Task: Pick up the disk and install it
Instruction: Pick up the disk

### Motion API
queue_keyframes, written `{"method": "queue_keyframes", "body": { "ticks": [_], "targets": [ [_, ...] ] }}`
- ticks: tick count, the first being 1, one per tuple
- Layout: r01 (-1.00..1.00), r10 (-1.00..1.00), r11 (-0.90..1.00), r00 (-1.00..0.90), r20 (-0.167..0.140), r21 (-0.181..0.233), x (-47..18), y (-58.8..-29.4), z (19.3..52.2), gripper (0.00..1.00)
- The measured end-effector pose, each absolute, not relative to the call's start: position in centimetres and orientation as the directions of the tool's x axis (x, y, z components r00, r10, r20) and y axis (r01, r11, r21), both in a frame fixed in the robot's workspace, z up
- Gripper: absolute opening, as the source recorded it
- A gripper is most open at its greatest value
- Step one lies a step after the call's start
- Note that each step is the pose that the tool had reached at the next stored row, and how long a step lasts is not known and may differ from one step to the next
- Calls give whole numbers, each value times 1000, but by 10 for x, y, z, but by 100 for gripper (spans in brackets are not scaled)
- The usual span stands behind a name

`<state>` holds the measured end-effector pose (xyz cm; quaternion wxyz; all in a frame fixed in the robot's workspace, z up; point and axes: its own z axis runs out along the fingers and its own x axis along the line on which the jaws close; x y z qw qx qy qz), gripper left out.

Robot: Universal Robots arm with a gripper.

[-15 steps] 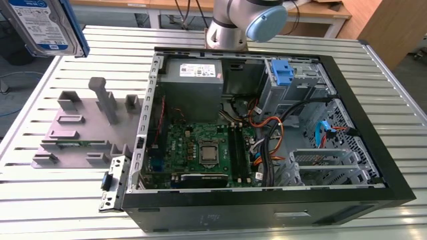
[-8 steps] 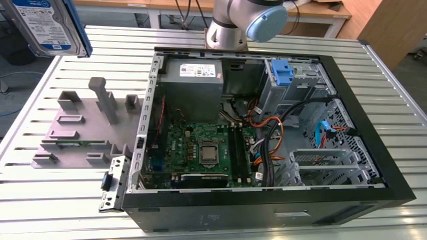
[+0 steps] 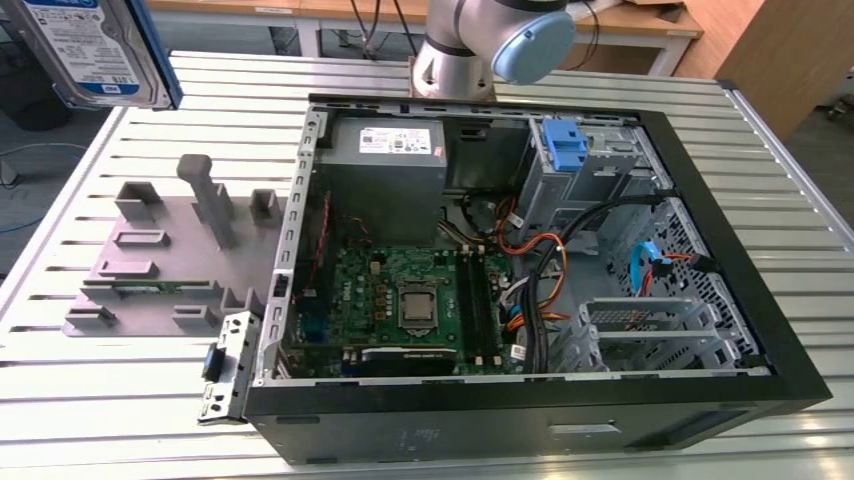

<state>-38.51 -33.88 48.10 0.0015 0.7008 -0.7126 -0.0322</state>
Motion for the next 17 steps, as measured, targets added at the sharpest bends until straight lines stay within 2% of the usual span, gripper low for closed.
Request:
{"method": "queue_keyframes", "body": {
  "ticks": [8, 17],
  "targets": [
    [-999, -999, 16, -18, -43, 48, -385, -339, 503, 35],
    [-999, -999, 16, -18, -43, 48, -383, -339, 505, 35]
  ]
}}
